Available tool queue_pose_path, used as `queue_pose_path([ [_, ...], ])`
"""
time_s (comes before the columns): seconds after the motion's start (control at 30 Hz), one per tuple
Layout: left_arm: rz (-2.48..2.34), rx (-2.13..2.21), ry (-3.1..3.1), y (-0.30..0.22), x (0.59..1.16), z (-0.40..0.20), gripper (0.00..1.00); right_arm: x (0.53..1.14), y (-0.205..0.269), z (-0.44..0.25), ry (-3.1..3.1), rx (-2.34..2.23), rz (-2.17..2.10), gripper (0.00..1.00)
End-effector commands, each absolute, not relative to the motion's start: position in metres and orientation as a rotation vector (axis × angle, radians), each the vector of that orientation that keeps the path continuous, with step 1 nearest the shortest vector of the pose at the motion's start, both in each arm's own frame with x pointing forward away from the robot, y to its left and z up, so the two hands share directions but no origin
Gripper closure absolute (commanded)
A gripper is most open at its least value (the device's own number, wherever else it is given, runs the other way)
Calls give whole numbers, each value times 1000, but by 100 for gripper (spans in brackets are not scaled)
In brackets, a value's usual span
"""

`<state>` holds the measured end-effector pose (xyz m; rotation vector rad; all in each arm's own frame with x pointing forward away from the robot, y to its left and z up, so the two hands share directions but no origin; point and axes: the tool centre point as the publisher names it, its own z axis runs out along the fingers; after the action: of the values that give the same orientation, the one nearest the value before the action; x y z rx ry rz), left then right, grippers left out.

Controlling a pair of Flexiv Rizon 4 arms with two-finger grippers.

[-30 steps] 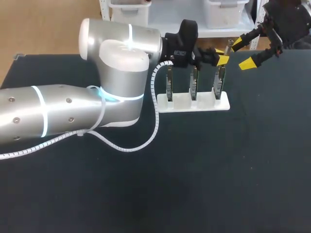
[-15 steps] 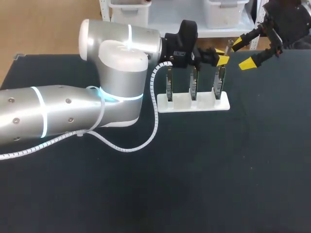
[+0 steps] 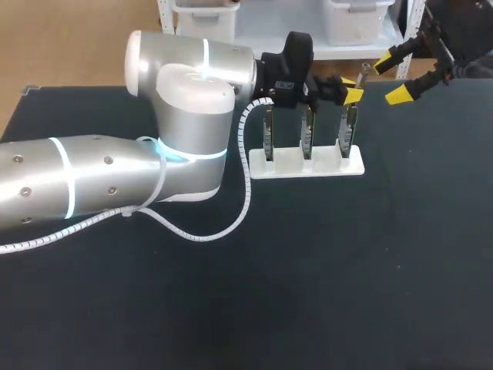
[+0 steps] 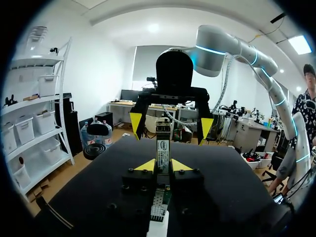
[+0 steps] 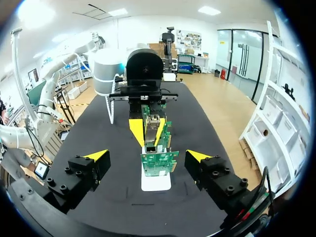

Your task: Pick up the optical module with the left hand, and insert it into the network port with the right hand.

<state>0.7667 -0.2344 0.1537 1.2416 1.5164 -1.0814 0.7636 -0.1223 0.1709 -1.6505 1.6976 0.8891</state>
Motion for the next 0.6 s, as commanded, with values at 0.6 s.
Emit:
queue_pose_path([
  [0.6, -1082, 1242, 1515, -235, 768, 153, 100, 771, -110, 187, 1503, -1655, 993, 0],
])
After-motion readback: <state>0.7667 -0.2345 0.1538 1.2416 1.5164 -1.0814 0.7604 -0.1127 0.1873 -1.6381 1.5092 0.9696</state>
